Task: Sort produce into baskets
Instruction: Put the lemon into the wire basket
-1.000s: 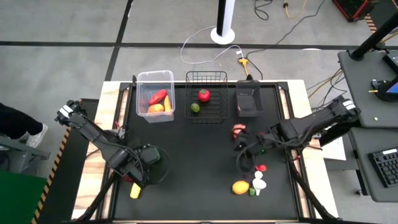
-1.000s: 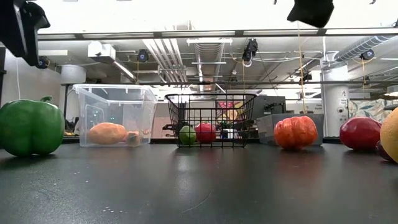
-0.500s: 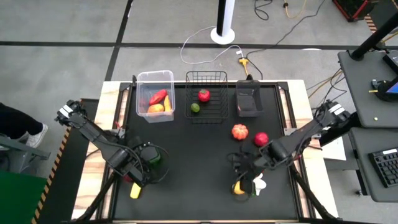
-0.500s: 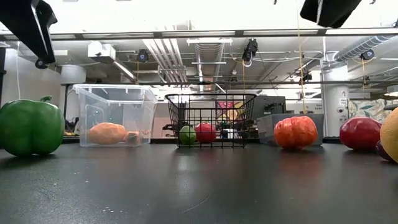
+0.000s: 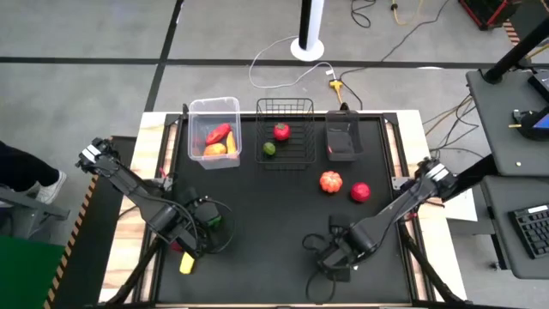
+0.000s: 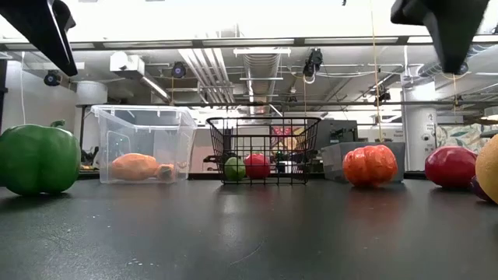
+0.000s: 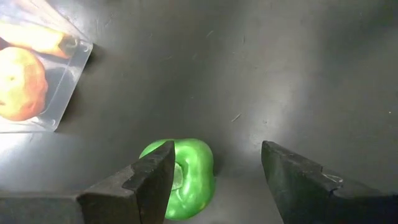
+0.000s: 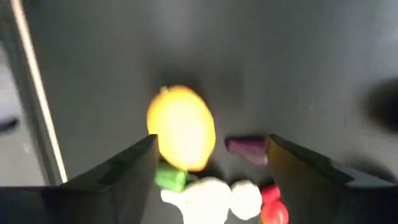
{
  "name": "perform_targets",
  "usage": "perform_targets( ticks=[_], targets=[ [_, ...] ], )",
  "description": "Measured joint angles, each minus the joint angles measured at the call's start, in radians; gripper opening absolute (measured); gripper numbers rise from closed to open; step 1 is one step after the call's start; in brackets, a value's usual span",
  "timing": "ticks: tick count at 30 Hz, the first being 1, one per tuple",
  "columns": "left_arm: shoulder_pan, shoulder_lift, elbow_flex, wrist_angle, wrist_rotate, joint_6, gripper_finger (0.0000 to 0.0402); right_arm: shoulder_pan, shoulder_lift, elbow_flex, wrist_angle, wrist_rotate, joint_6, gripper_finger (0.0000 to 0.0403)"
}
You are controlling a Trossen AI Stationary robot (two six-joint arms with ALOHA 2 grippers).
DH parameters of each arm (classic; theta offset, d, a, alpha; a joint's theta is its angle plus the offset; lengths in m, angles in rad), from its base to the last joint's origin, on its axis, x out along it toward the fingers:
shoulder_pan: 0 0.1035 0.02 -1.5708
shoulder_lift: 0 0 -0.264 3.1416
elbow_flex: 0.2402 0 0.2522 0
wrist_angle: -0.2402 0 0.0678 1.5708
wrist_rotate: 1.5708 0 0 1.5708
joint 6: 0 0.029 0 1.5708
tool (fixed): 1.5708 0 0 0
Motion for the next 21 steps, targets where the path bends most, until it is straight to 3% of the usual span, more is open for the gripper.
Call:
perform_targets(
  ticks=[7,21],
  targets=[
    [0.000,0.000,0.000,0.003,-0.013,0.005,0.0221,0.025,0.087,0.016,-0.028,-0.092,-0.014,0.0356],
    [0.000,0.000,0.000,0.011,-0.042,0.006,0.0221,0.044,0.152,-0.014,0.011,-0.022,-0.098,0.0363]
  ],
)
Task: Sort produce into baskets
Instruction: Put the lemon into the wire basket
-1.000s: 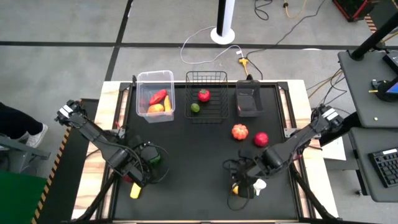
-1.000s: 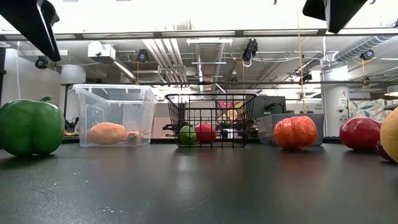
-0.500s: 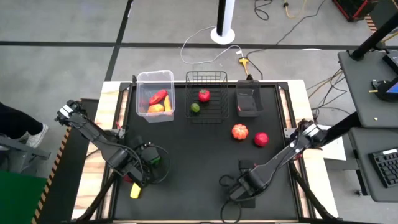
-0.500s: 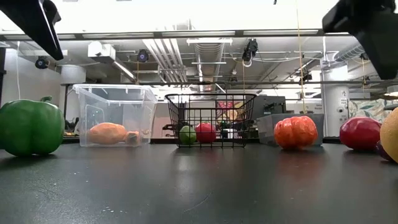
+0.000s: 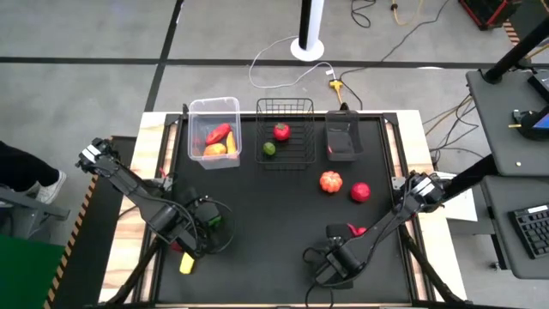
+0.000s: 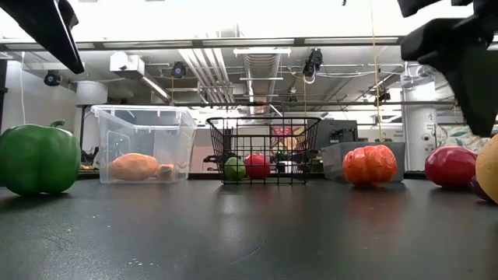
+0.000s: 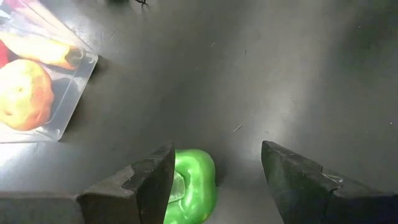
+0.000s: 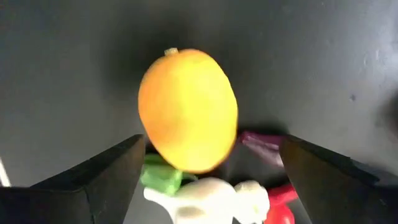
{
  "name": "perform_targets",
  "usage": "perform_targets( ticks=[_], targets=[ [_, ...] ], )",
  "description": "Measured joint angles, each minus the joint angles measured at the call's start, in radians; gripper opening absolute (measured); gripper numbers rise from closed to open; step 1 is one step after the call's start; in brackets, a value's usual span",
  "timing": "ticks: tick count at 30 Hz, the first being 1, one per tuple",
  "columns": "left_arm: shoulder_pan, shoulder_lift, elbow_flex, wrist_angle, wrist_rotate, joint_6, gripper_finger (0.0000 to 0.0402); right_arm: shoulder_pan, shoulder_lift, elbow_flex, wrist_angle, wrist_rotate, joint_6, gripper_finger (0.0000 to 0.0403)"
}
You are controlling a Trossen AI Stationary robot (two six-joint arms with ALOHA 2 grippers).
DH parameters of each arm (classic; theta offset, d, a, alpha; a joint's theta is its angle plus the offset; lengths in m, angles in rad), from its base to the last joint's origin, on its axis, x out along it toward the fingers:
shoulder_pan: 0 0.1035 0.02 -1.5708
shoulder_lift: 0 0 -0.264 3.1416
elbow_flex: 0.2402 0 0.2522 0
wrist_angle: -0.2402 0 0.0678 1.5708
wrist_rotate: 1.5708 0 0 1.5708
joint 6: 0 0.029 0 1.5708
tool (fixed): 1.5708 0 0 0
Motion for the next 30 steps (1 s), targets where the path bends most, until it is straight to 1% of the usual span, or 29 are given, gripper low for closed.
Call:
perform_targets(
  ticks=[6,13,17,26,28,30],
  targets=[
    [0.000,0.000,0.000,0.004,-0.003,0.001,0.0221,0.002,0.045,-0.003,0.058,-0.018,-0.041,0.0363],
    [0.000,0.000,0.000,0.021,-0.038,0.026,0.0221,0.000,0.045,-0.003,0.081,-0.027,-0.047,0.0360],
    [0.000,0.000,0.000,0.027,-0.047,0.026,0.0221,-0.001,0.045,-0.003,0.082,-0.027,-0.050,0.0332],
    [0.000,0.000,0.000,0.034,-0.054,0.026,0.0221,-0.016,0.047,-0.009,0.084,-0.027,-0.070,0.0241],
    [0.000,0.000,0.000,0.041,-0.071,0.026,0.0221,-0.022,0.042,-0.009,0.081,-0.027,-0.084,0.0231],
    [0.000,0.000,0.000,0.051,-0.085,0.026,0.0221,-0.030,0.029,-0.009,0.081,-0.027,-0.101,0.0230]
  ],
)
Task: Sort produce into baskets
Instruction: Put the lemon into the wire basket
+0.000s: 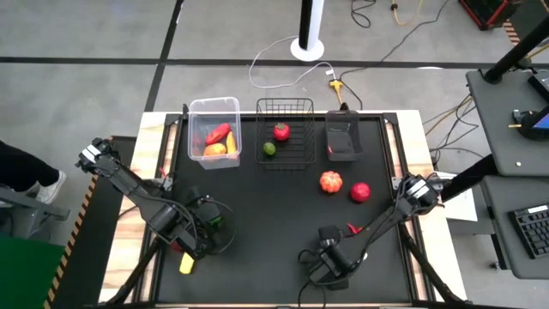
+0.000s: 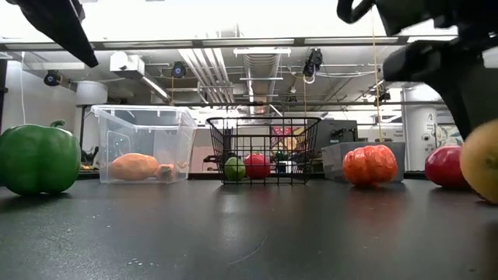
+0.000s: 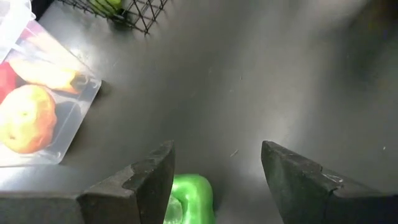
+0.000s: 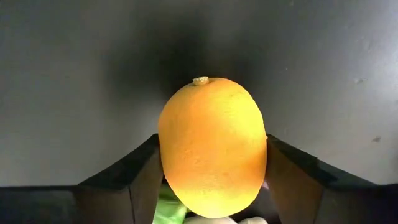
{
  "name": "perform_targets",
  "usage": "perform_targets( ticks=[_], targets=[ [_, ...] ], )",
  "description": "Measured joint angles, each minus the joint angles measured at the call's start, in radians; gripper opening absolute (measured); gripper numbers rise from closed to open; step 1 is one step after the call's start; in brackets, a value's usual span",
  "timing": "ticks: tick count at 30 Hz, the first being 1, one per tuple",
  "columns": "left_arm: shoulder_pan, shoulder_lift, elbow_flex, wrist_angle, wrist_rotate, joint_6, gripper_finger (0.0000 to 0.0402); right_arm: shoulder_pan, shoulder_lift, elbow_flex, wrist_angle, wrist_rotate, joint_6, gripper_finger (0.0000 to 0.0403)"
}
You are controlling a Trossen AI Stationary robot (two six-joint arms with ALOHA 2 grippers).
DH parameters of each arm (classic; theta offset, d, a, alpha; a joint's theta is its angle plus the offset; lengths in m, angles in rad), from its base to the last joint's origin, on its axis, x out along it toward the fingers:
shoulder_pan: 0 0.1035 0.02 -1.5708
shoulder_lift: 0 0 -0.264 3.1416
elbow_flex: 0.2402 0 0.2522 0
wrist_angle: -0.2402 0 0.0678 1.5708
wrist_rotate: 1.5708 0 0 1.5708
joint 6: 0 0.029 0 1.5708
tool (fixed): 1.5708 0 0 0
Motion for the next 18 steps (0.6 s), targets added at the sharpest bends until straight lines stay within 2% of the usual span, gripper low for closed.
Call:
perform_targets(
  ticks=[5,9,13,18],
  targets=[
    [0.000,0.000,0.000,0.022,-0.014,0.000,0.0221,-0.048,-0.056,0.000,0.012,0.013,-0.045,0.0245],
    [0.000,0.000,0.000,0.049,-0.023,0.000,0.0221,-0.107,-0.114,0.018,0.037,0.095,-0.123,0.0246],
    [0.000,0.003,0.000,0.075,-0.042,0.000,0.0221,-0.190,-0.170,0.047,0.088,0.165,-0.219,0.0247],
    [0.000,0.006,0.000,0.078,-0.065,0.000,0.0221,-0.313,-0.225,0.089,0.194,0.183,-0.335,0.0248]
  ],
)
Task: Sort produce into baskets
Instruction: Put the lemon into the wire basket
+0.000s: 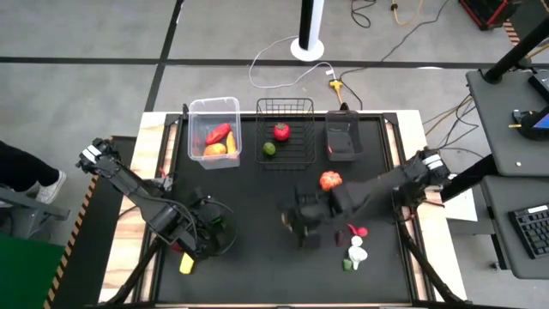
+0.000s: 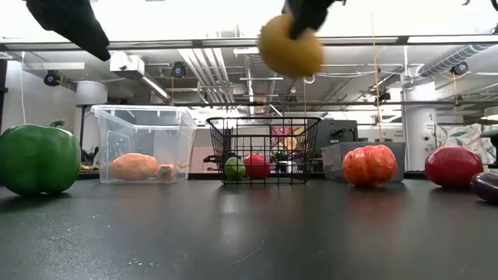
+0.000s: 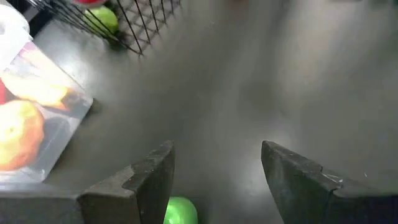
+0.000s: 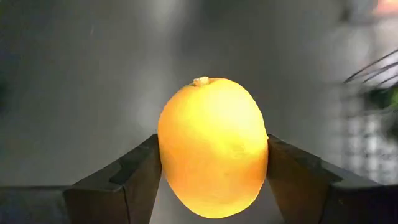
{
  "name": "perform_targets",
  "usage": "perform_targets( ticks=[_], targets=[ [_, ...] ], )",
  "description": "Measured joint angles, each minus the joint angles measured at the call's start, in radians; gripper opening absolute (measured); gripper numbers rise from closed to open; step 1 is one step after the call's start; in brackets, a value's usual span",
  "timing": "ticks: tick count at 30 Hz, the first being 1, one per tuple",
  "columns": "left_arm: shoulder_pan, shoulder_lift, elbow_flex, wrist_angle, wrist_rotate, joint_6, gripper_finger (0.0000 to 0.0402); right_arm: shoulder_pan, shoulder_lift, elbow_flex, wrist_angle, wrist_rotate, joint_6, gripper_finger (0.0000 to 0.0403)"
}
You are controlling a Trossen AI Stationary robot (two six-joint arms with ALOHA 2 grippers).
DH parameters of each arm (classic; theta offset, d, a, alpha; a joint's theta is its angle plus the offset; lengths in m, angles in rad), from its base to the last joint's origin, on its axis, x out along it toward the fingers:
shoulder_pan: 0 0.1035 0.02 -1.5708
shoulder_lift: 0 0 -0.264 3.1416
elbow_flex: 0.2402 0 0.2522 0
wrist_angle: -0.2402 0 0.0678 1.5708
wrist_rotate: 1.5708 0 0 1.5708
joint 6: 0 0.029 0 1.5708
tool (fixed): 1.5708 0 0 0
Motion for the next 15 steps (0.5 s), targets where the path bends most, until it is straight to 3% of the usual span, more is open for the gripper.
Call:
perform_targets(
  ticks=[7,15],
  targets=[
    [0.000,0.000,0.000,0.004,-0.027,0.000,0.0221,-0.193,-0.009,0.074,0.068,0.011,-0.150,0.0249],
    [0.000,0.000,0.000,0.007,-0.027,0.000,0.0221,-0.434,0.013,0.116,0.059,0.010,-0.210,0.0249]
  ],
)
